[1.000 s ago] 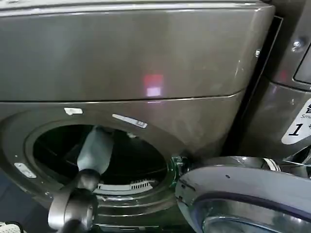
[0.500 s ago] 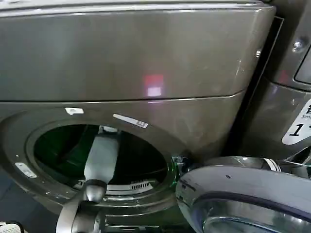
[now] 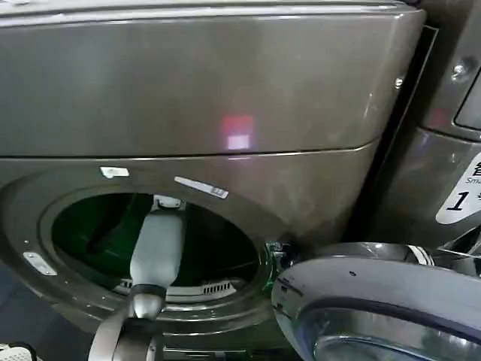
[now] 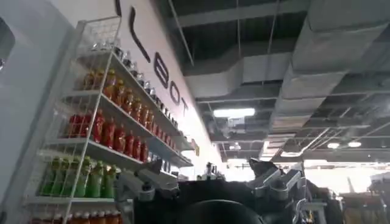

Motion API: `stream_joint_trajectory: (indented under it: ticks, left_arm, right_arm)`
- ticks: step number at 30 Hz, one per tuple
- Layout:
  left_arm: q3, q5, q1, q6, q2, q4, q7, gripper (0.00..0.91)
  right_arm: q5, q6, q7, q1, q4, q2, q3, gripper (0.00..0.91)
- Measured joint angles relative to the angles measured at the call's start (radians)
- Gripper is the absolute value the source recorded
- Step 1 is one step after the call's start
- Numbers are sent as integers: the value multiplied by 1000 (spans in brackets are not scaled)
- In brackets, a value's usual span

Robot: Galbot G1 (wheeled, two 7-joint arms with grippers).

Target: Grasp the clothes from the dryer.

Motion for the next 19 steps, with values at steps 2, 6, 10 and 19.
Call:
stream_joint_trajectory:
  ticks: [2,6,10,19]
  left_arm:
    - [0,-8,0,3,2,-1,-2,0]
    - [0,-16,0,6,2,-4,-3,0]
    - [1,-22,-6,7,3,-4,-4,0]
    - [3,-27,-9,6,-1,2,-4,0]
  right_arm:
    - [0,-5,-1,0,7,3,1,907]
    - [-4,-14,-2,4,15,3,8,907]
    - [-6,-19,-7,0,21,4,16,907]
    - [-15,-21,-12,0,23,6,21,907]
